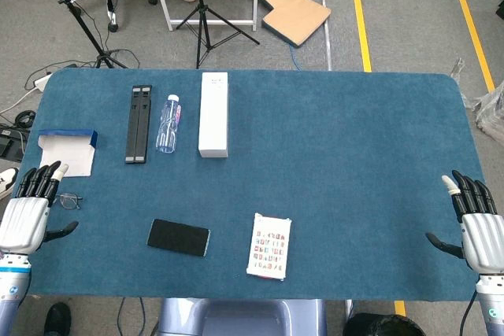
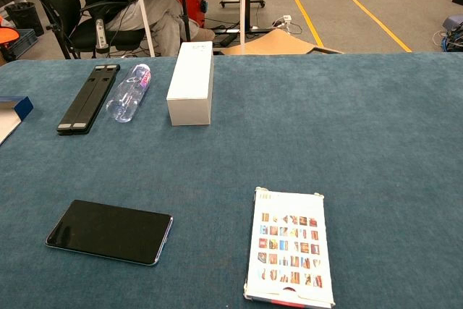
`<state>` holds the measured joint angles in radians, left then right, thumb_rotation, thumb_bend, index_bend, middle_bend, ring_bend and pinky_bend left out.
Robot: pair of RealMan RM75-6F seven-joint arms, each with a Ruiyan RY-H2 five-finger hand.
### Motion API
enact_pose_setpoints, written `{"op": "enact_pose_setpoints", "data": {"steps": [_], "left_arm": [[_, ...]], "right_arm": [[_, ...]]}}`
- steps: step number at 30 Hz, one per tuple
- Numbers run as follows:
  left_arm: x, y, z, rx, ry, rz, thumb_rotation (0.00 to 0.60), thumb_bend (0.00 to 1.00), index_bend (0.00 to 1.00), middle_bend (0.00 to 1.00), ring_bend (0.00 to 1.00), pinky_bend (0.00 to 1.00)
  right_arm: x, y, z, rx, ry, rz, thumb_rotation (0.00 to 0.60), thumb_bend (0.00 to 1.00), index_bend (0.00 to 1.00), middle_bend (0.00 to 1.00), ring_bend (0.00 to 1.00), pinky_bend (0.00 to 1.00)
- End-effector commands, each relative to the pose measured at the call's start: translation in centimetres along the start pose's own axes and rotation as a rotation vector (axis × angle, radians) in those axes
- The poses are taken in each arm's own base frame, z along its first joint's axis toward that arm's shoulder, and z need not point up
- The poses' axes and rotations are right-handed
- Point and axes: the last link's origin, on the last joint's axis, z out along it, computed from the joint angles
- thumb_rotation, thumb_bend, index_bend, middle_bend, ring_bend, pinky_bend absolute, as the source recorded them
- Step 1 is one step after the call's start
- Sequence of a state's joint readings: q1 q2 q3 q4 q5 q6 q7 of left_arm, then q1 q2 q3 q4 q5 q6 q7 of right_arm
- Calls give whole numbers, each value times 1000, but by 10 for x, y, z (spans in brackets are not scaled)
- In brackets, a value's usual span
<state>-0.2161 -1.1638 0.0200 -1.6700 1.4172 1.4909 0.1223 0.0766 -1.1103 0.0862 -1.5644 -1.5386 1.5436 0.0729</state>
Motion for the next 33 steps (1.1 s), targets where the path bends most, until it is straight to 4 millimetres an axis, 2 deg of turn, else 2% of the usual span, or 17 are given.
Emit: {"op": "enact_pose_setpoints", "data": {"steps": [1,6,10,12,19,24,33], "left_arm": [[-4,0,-1,-15,-6,1,600,55,0,0,0,0],[-24,21,-3,-114,-81,-6,600,54,0,0,0,0],[-50,60,-3,-221,-167,-7,600,72,0,0,0,0],[-65,82,-3,-266,-216,-1,600,107,0,0,0,0],[-102,125,-4,-330,-334,55,600,264,0,0,0,0],[-118,141,-4,-347,-337,83,600,285,0,0,0,0],[-137,151,5,-347,-356,93,600,284,0,0,0,0]], "right_arm": [[0,0,0,-1,-1,4,600,0,0,0,0,0],[1,1,-2,-8,-3,10,600,0,0,0,0,0],[2,3,-2,-14,-8,19,600,0,0,0,0,0],[2,4,-1,-17,-12,24,600,0,0,0,0,0],[0,6,-1,-20,-24,30,600,0,0,0,0,0],[1,8,-1,-27,-24,38,600,0,0,0,0,0],[2,9,-2,-28,-25,42,600,0,0,0,0,0]]}}
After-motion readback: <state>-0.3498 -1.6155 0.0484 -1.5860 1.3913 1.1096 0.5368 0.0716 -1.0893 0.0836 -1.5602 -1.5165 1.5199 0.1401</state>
